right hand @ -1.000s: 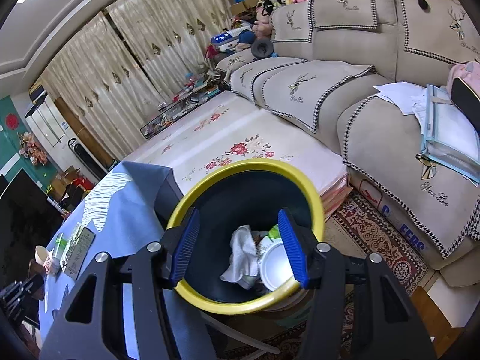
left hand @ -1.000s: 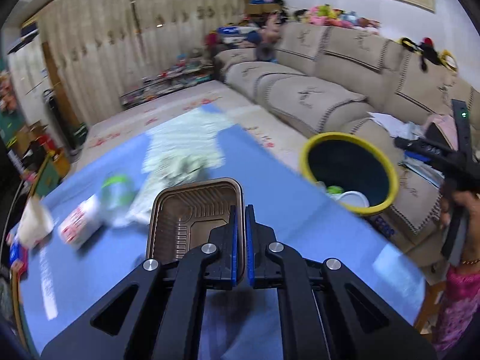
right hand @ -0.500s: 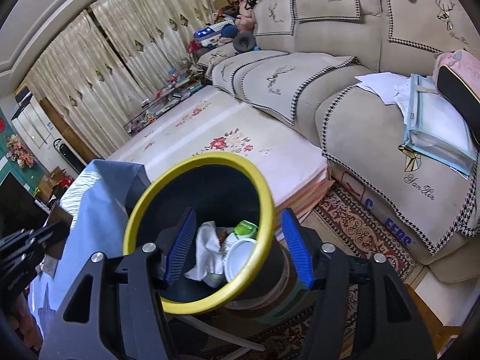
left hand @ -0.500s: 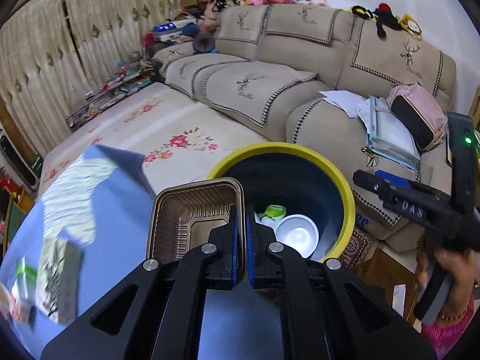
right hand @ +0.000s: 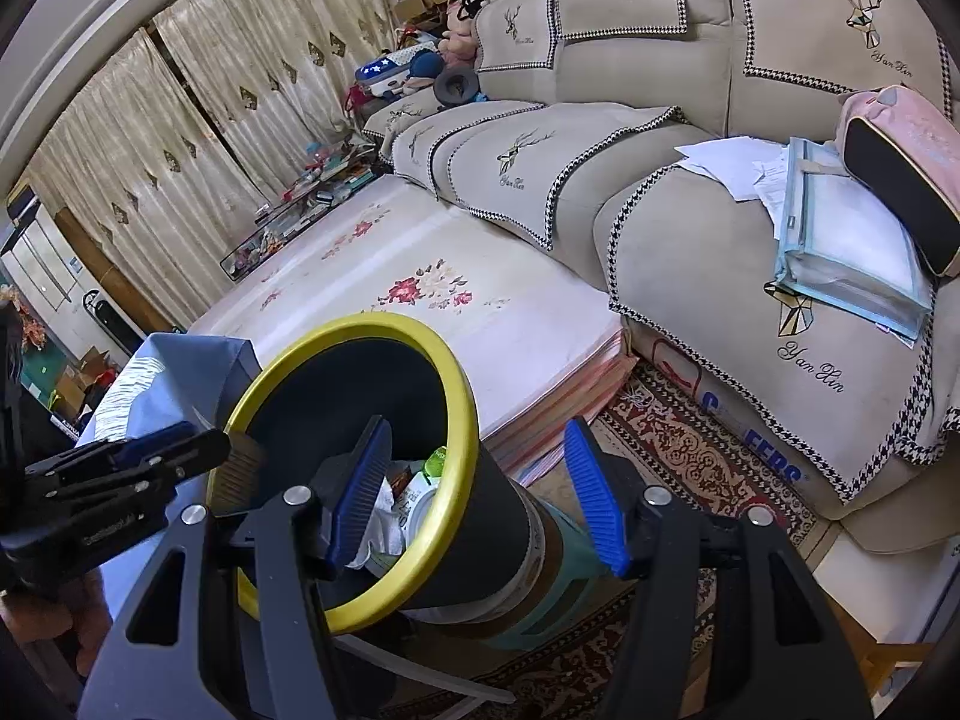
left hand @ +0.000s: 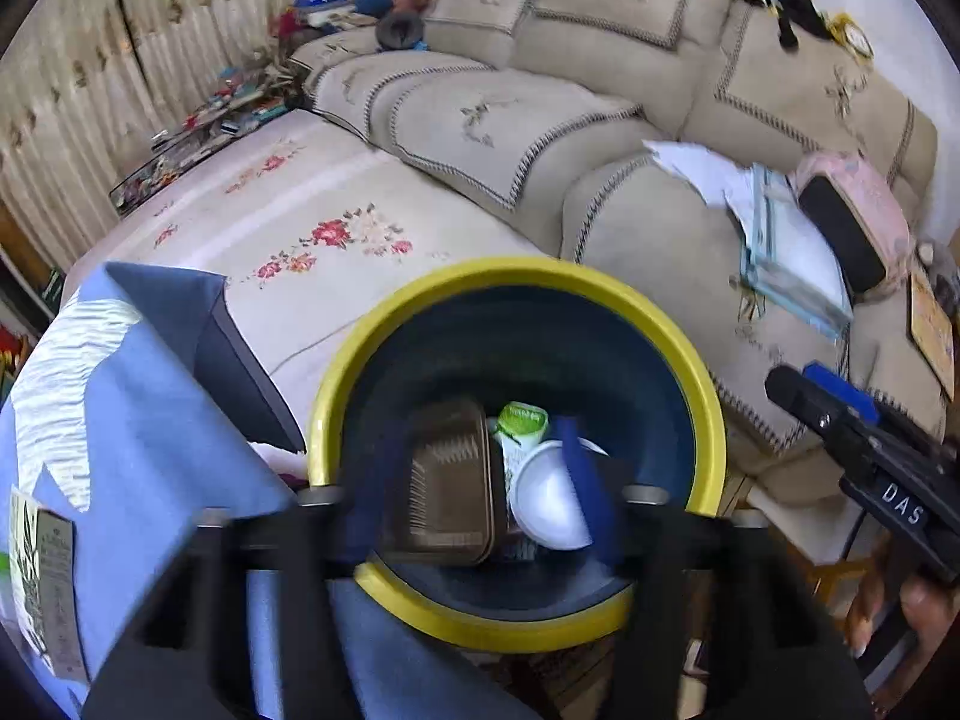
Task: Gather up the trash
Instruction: 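Carry the brown tray over the bin and release it with the left gripper, then move the right gripper to the white tea box and grasp it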
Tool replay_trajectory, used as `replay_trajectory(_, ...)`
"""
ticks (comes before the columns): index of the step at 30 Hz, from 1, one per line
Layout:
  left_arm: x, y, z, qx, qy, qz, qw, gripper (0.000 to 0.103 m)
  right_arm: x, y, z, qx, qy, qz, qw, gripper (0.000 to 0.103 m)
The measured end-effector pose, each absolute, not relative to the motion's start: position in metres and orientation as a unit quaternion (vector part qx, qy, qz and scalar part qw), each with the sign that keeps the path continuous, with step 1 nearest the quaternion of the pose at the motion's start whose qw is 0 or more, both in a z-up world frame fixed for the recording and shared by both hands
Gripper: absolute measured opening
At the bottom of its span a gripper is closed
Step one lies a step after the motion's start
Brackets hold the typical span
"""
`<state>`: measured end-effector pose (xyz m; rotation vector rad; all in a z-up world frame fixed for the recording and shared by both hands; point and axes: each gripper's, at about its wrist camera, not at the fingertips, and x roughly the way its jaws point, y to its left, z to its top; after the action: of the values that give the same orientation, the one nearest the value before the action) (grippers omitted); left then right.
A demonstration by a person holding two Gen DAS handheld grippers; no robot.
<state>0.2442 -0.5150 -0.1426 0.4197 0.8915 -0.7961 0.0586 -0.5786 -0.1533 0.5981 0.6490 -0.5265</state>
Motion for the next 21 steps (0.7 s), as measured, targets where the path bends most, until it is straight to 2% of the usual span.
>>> replay_trajectory(2,0.242,-0.507,-0.138,0.196,0.407,-0.37,0.812,0.064,0.059,-0.577,-0.152,0.284,0.31,-0.252,0.872,0.057)
replay_trajectory(7,0.235,-0.452,-0.105,0.151,0.374,-0.368,0.838,0.077,0.063,-0.567,-0.146,0.276,0.311,-0.244,0.876,0.058)
replay_trajectory(9,0.231,-0.417,-0.089,0.125,0.352,-0.359,0.855,0.089,0.066,-0.561,-0.143,0.27,0.313,-0.239,0.878,0.058)
replay_trajectory(10,0.23,-0.396,-0.081,0.11,0.339,-0.349,0.866,0.091,0.069,-0.556,-0.142,0.265,0.315,-0.236,0.88,0.058)
replay_trajectory(15,0.225,-0.269,-0.057,0.05,0.309,-0.273,0.91,0.096,0.091,-0.527,-0.13,0.236,0.326,-0.208,0.891,0.058)
replay_trajectory(21,0.226,-0.139,-0.062,0.021,0.297,-0.159,0.941,0.096,0.136,-0.459,-0.106,0.181,0.338,-0.137,0.913,0.061)
